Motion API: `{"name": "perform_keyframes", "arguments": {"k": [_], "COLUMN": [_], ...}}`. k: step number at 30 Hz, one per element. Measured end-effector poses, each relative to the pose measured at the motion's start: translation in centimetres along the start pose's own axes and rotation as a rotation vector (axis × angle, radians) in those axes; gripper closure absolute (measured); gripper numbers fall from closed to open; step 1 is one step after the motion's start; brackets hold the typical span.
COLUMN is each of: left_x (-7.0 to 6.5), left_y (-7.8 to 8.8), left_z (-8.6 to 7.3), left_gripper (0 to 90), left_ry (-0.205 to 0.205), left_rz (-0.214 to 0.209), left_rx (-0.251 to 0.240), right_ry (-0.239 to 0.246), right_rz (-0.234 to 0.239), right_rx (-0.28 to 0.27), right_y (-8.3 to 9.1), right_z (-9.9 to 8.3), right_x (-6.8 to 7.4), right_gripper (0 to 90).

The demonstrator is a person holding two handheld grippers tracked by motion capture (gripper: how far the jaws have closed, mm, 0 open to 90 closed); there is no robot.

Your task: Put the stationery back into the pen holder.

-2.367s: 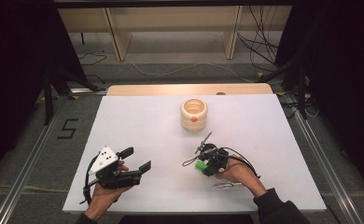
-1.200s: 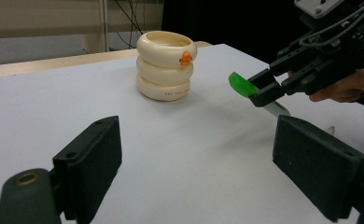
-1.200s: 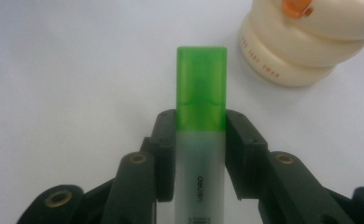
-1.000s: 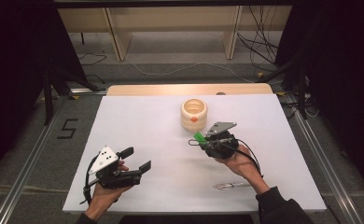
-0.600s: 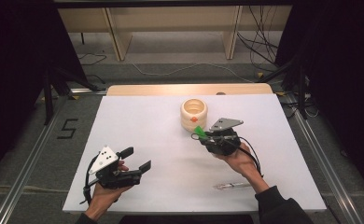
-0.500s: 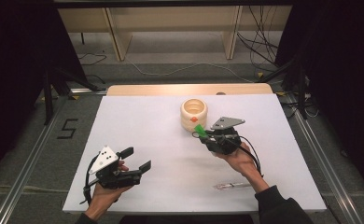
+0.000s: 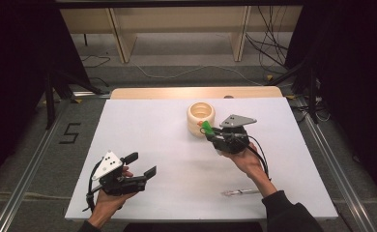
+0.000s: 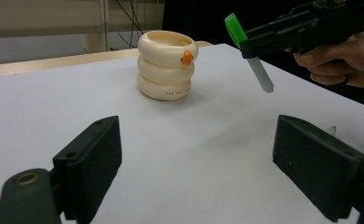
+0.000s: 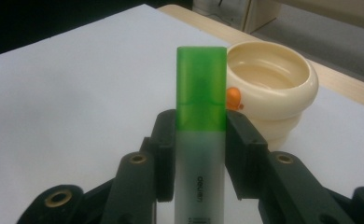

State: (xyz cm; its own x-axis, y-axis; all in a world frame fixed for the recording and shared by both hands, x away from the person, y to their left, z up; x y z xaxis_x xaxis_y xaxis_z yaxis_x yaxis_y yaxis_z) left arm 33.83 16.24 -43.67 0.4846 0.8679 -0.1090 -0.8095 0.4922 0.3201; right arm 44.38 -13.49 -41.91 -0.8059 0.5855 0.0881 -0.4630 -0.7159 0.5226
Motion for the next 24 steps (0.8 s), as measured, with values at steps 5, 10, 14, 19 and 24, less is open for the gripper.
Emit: {"name": "perform_keyframes", "arguments": {"k": [5, 10, 14, 19, 24], "left_x": [0.0, 0.0, 0.1, 0.0, 0.0], "left_y": [-0.1, 0.0, 0.0, 0.0, -0.1], "left_z": [0.0, 0.0, 0.0, 0.0, 0.0], "left_gripper": [15.2, 15.2, 15.2, 15.2, 15.2], "left_ry": [0.002, 0.0, 0.0, 0.001, 0.004], "left_rz": [0.0, -0.001, 0.0, 0.0, -0.001], "left_rx": [0.0, 0.0, -0.001, 0.0, 0.002], "right_ry": [-0.006, -0.022, -0.031, -0.055, -0.056], "right_rz": [-0.008, -0.009, -0.011, -0.031, -0.053], "right_rx": [-0.029, -0.06, -0.084, -0.113, -0.113], "right_y": [-0.1, -0.3, -0.6, -0.8, -1.0], "right_z": [0.8, 1.6, 2.2, 2.8, 3.4], "right_x": [-0.4, -0.6, -0.8, -1.6, -2.2], "right_gripper": [67.3, 67.3, 67.3, 67.3, 67.2]}}
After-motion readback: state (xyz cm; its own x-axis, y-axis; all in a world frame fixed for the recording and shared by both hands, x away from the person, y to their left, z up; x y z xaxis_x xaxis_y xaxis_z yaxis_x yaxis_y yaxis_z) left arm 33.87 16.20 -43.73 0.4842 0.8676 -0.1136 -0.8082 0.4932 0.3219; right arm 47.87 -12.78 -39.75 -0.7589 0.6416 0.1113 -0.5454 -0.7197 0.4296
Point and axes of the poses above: each handheld gripper's, and its own axes: y roughly backward along the jaws, z roughly out of its top, x roughly to its left, the point moved 4 cm from there along -y, roughly forward along the jaws, and after that the axes turned 11 degrees about z, right-handed, at the moved point
